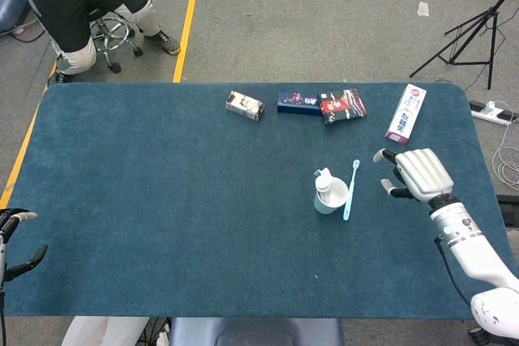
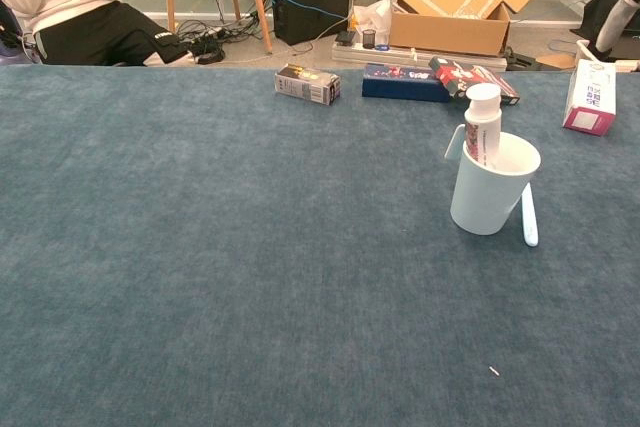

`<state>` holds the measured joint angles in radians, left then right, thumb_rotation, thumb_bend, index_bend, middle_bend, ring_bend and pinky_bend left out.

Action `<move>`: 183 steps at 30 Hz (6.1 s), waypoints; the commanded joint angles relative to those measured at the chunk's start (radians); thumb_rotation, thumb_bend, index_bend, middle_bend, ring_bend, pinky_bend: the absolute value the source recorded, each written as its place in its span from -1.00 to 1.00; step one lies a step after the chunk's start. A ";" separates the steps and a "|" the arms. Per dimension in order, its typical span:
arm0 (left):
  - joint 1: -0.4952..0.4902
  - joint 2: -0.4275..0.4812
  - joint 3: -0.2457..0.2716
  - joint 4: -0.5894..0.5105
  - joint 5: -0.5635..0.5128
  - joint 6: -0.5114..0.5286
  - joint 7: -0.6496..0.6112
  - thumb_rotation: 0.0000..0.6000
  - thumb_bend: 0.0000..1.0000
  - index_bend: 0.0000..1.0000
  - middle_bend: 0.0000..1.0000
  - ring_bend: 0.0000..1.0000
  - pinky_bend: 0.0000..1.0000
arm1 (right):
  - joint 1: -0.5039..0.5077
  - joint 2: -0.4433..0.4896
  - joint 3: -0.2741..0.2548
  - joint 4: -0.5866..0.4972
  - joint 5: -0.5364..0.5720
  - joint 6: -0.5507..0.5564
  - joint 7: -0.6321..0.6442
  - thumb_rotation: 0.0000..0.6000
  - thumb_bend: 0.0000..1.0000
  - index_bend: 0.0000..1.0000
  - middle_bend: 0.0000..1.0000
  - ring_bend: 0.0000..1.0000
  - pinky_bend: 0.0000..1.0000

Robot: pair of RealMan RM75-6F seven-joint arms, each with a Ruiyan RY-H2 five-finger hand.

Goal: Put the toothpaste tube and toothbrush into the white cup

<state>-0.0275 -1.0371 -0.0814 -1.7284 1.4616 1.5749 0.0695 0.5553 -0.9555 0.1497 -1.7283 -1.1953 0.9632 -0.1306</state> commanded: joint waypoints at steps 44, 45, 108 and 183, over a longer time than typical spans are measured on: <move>0.008 0.015 0.003 -0.009 0.013 0.012 -0.030 1.00 -0.56 -0.34 -0.40 -0.57 -0.46 | 0.238 -0.469 -0.097 0.436 0.384 -0.246 -0.356 1.00 0.88 -0.27 1.00 0.95 1.00; 0.008 0.016 0.003 -0.009 0.013 0.013 -0.030 1.00 -0.56 -0.34 -0.40 -0.57 -0.46 | 0.239 -0.472 -0.096 0.438 0.379 -0.246 -0.351 1.00 0.88 -0.27 1.00 0.95 1.00; 0.007 0.013 0.007 -0.015 0.012 0.006 -0.007 1.00 -0.56 -0.34 -0.40 -0.57 -0.46 | 0.198 -0.311 -0.147 0.253 0.329 -0.109 -0.335 1.00 0.42 -0.22 1.00 0.95 1.00; 0.011 0.020 0.006 -0.019 0.014 0.012 -0.018 1.00 -0.56 -0.34 -0.40 -0.57 -0.46 | 0.090 -0.544 -0.096 0.513 0.030 -0.118 -0.327 1.00 -0.60 0.01 1.00 1.00 1.00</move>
<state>-0.0162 -1.0172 -0.0751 -1.7473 1.4759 1.5871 0.0511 0.6455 -1.4996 0.0538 -1.2151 -1.1653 0.8448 -0.4582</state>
